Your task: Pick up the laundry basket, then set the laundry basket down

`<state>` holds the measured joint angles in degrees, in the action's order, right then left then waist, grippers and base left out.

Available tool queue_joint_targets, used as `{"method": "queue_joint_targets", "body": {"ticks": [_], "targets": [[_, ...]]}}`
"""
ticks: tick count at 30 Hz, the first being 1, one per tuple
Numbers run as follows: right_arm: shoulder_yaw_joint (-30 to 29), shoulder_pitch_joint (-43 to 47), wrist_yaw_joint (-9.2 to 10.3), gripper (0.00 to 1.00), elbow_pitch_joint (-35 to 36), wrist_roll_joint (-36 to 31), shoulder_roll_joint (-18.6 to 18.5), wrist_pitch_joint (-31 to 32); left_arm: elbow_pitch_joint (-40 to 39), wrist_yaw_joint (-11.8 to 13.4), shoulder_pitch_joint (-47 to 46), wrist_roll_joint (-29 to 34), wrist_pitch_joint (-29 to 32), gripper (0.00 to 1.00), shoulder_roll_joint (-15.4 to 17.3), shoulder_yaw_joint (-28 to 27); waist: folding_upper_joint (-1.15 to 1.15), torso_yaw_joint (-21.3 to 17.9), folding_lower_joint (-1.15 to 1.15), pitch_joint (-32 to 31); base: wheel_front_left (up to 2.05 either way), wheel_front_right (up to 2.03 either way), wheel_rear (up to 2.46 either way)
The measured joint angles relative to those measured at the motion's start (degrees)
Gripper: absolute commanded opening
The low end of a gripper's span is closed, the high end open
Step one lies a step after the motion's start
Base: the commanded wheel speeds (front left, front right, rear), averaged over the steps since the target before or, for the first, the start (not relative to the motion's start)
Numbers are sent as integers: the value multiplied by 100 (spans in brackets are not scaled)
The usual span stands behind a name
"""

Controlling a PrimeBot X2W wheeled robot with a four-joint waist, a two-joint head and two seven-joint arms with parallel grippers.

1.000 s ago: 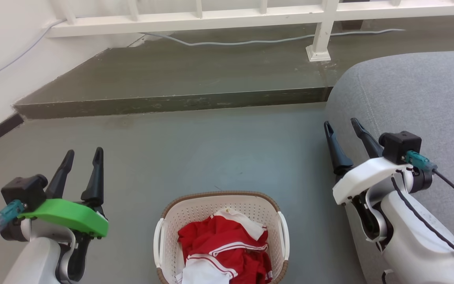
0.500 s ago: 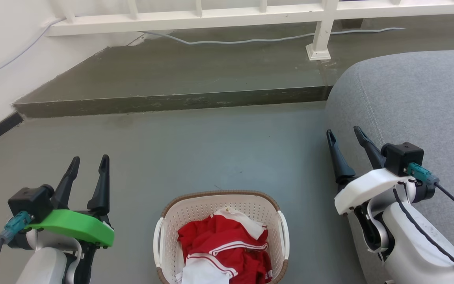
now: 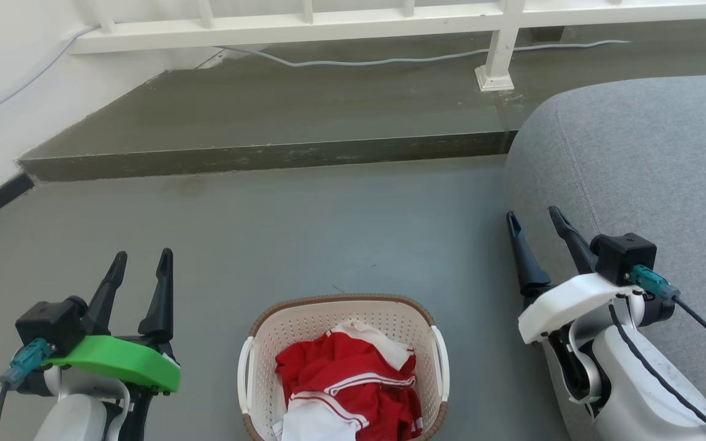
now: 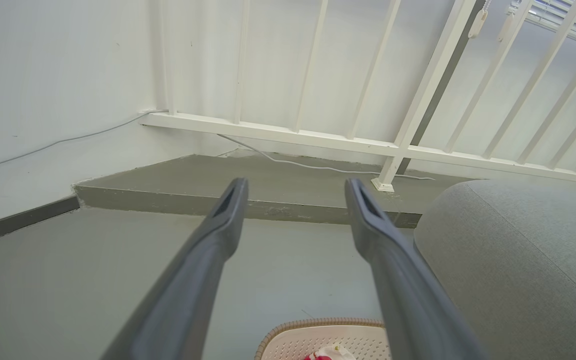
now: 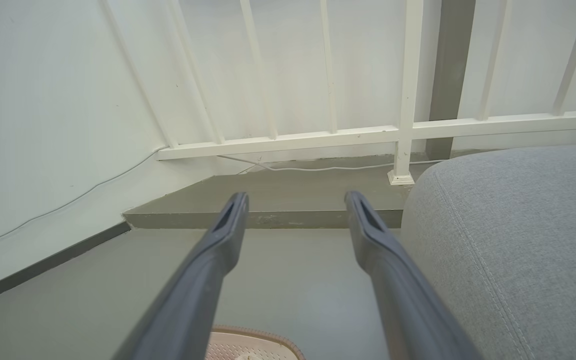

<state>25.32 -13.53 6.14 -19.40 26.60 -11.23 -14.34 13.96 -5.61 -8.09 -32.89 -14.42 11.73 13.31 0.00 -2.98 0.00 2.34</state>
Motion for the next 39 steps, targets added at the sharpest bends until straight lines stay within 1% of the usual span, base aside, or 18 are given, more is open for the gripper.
{"method": "queue_joint_targets", "body": {"ticks": [6,18,19,24,28,36,39], "targets": [[-56,9,-9,100,21,-86,29,0,-9,-41,20,157,0,100,-38,-53,0,-4,0,11,0,0,0],[-136,104,-76,100,29,-200,73,0,-21,-96,66,241,0,100,-164,-156,0,-2,0,26,0,0,0],[-135,109,-80,0,11,-201,76,1,2,-99,79,240,1,0,-174,-156,0,-1,0,27,0,0,0],[-86,407,-85,0,-214,-182,164,22,254,-99,269,225,25,0,-321,-88,0,-1,0,27,0,0,0],[-177,460,-110,0,-211,-44,190,31,258,-99,288,99,81,0,-345,-114,0,7,0,20,0,0,0],[-404,460,-209,0,-171,598,234,189,258,-99,288,-521,244,0,-375,-236,0,36,0,-5,0,0,0],[-490,461,-236,0,-149,843,247,256,257,-99,288,-654,313,0,-386,-286,0,46,0,-13,0,0,0]]}}
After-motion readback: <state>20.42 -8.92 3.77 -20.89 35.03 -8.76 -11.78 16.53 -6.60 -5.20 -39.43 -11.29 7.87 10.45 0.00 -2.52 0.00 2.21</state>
